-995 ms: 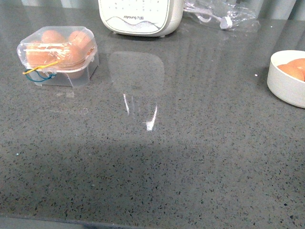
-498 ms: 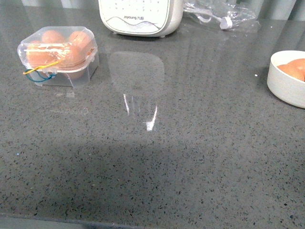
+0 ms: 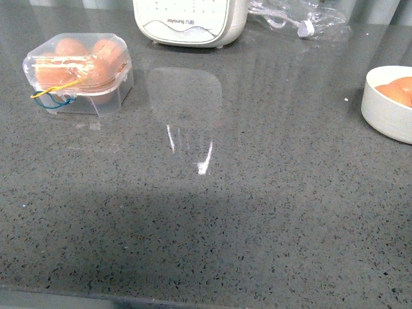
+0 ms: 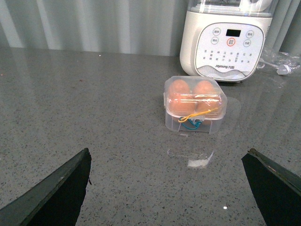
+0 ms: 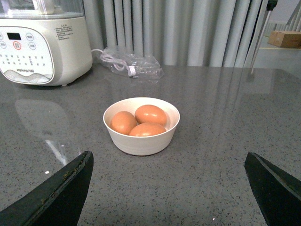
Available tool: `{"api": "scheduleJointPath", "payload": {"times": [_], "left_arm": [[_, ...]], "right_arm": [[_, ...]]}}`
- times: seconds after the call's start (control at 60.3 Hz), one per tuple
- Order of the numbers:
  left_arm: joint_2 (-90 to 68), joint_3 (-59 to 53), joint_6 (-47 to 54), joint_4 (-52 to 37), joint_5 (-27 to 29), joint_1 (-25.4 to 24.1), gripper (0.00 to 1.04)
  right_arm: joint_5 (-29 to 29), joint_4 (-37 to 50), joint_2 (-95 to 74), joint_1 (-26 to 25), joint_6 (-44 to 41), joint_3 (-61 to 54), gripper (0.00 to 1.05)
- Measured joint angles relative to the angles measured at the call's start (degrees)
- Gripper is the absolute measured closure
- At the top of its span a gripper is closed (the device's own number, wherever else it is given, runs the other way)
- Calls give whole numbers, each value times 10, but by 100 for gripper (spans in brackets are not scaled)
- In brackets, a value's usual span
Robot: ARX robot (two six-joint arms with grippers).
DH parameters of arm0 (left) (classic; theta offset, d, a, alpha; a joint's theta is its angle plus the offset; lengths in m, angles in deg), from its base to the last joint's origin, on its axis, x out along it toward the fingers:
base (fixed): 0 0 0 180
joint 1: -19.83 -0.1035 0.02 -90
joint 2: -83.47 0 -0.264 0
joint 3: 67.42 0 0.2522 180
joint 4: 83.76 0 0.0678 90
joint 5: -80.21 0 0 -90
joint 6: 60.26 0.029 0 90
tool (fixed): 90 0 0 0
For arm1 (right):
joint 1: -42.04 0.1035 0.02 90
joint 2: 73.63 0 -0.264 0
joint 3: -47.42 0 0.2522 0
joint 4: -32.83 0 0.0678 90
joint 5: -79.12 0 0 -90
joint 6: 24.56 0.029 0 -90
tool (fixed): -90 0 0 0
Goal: Put egg into box
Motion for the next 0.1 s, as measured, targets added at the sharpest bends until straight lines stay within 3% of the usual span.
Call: {"api": "scheduleJointPath", "payload": {"times": [0.1], "left_arm": [[0, 0, 0, 0, 0, 0, 7]], "right_arm": [[0, 0, 0, 0, 0, 0, 7]]}}
